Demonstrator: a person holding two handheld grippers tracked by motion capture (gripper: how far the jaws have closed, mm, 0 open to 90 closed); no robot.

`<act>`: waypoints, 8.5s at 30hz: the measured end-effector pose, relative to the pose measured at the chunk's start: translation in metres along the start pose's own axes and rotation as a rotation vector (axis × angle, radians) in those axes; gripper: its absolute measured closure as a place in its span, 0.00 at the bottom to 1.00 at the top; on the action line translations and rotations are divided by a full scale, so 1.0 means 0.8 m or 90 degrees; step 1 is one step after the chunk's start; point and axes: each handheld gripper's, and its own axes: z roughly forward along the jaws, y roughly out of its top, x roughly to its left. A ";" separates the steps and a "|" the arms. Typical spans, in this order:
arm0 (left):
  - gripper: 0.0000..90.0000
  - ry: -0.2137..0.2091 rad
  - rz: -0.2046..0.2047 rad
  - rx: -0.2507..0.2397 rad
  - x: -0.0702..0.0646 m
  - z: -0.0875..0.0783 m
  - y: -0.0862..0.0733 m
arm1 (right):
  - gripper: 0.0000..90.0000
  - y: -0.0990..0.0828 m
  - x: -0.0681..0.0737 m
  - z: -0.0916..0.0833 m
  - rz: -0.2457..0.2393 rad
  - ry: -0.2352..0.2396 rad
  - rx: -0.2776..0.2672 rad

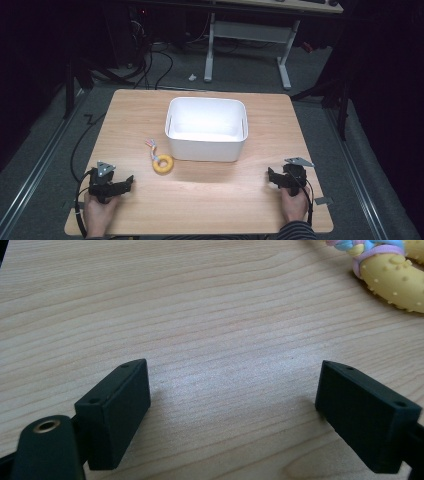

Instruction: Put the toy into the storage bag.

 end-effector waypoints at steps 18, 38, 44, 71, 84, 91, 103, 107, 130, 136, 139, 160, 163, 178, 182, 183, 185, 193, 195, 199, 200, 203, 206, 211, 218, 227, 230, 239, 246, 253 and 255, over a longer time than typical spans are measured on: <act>0.17 -0.002 0.002 -0.001 -0.001 0.001 0.001 | 0.21 -0.002 0.001 -0.002 0.001 0.001 -0.002; 0.31 -0.003 0.003 0.006 -0.001 -0.005 0.002 | 0.23 -0.003 0.002 -0.003 -0.005 0.006 -0.005; 0.34 -0.003 0.002 0.005 -0.004 -0.008 0.002 | 0.24 -0.003 0.002 -0.004 -0.010 0.007 -0.005; 0.43 -0.078 0.038 0.016 -0.047 -0.007 0.067 | 0.25 -0.004 0.004 -0.004 -0.015 0.014 -0.005; 0.41 -0.105 0.043 0.051 -0.067 0.016 0.096 | 0.25 -0.004 0.004 -0.004 -0.017 0.016 -0.006; 0.41 -0.100 0.045 0.075 -0.075 0.033 0.104 | 0.25 -0.004 0.004 -0.005 -0.019 0.016 -0.006; 0.43 -0.083 0.050 0.111 -0.083 0.051 0.121 | 0.25 -0.004 0.004 -0.005 -0.018 0.019 -0.007; 0.44 -0.078 0.046 0.129 -0.086 0.062 0.123 | 0.25 -0.004 0.004 -0.005 -0.020 0.019 -0.008; 0.67 -0.089 0.035 0.153 -0.087 0.072 0.118 | 0.26 -0.004 0.005 -0.005 -0.017 0.020 -0.007; 0.70 -0.089 0.033 0.138 -0.087 0.065 0.116 | 0.26 -0.004 0.005 -0.005 -0.017 0.020 -0.007; 0.71 -0.099 0.029 0.135 -0.084 0.063 0.115 | 0.26 -0.004 0.005 -0.005 -0.017 0.020 -0.007; 0.75 -0.107 0.030 0.106 -0.069 0.035 0.110 | 0.26 -0.004 0.005 -0.005 -0.017 0.020 -0.007; 0.75 -0.107 0.031 0.099 -0.067 0.026 0.110 | 0.26 -0.004 0.005 -0.005 -0.018 0.020 -0.007; 0.75 -0.110 0.029 0.082 -0.049 -0.013 0.103 | 0.26 -0.004 0.005 -0.004 -0.021 0.022 -0.007; 0.75 -0.107 0.027 0.073 -0.046 -0.026 0.107 | 0.26 -0.004 0.005 -0.004 -0.021 0.022 -0.007; 0.75 -0.104 0.030 0.070 -0.045 -0.029 0.108 | 0.26 -0.004 0.005 -0.004 -0.024 0.022 -0.006; 0.75 -0.104 0.030 0.068 -0.045 -0.032 0.109 | 0.26 -0.004 0.005 -0.004 -0.025 0.022 -0.007; 0.75 -0.125 0.017 0.060 -0.039 -0.050 0.120 | 0.25 -0.004 0.005 -0.004 -0.024 0.022 -0.006; 0.75 -0.140 0.005 0.059 -0.036 -0.053 0.123 | 0.25 -0.004 0.005 -0.005 -0.022 0.021 -0.005; 0.75 -0.156 -0.006 0.055 -0.033 -0.060 0.131 | 0.25 -0.004 0.006 -0.005 -0.020 0.021 -0.005; 0.75 -0.160 -0.008 0.051 -0.033 -0.062 0.133 | 0.25 -0.004 0.006 -0.004 -0.020 0.021 -0.005; 0.75 -0.167 -0.011 0.042 -0.032 -0.067 0.139 | 0.25 -0.004 0.006 -0.005 -0.020 0.021 -0.005; 0.75 -0.176 -0.014 0.033 -0.032 -0.075 0.150 | 0.25 -0.004 0.006 -0.005 -0.020 0.021 -0.005; 0.75 -0.188 -0.016 0.024 -0.031 -0.082 0.165 | 0.25 -0.004 0.006 -0.005 -0.020 0.020 -0.005; 0.75 -0.197 -0.013 0.019 -0.032 -0.089 0.194 | 0.25 -0.004 0.006 -0.005 -0.020 0.020 -0.005; 0.75 -0.207 -0.008 0.002 -0.043 -0.094 0.227 | 0.25 -0.004 0.006 -0.005 -0.022 0.021 -0.006; 0.75 -0.213 -0.002 -0.005 -0.048 -0.096 0.241 | 0.25 -0.004 0.006 -0.005 -0.022 0.020 -0.006; 0.75 -0.226 0.013 -0.002 -0.070 -0.089 0.273 | 0.25 -0.004 0.006 -0.005 -0.023 0.021 -0.006; 0.75 -0.230 0.031 0.008 -0.090 -0.075 0.289 | 0.25 -0.004 0.006 -0.005 -0.023 0.021 -0.006; 0.75 -0.231 0.042 0.014 -0.108 -0.064 0.302 | 0.25 -0.004 0.006 -0.005 -0.023 0.021 -0.006; 0.75 -0.232 0.044 0.014 -0.112 -0.061 0.306 | 0.25 -0.004 0.006 -0.005 -0.023 0.021 -0.006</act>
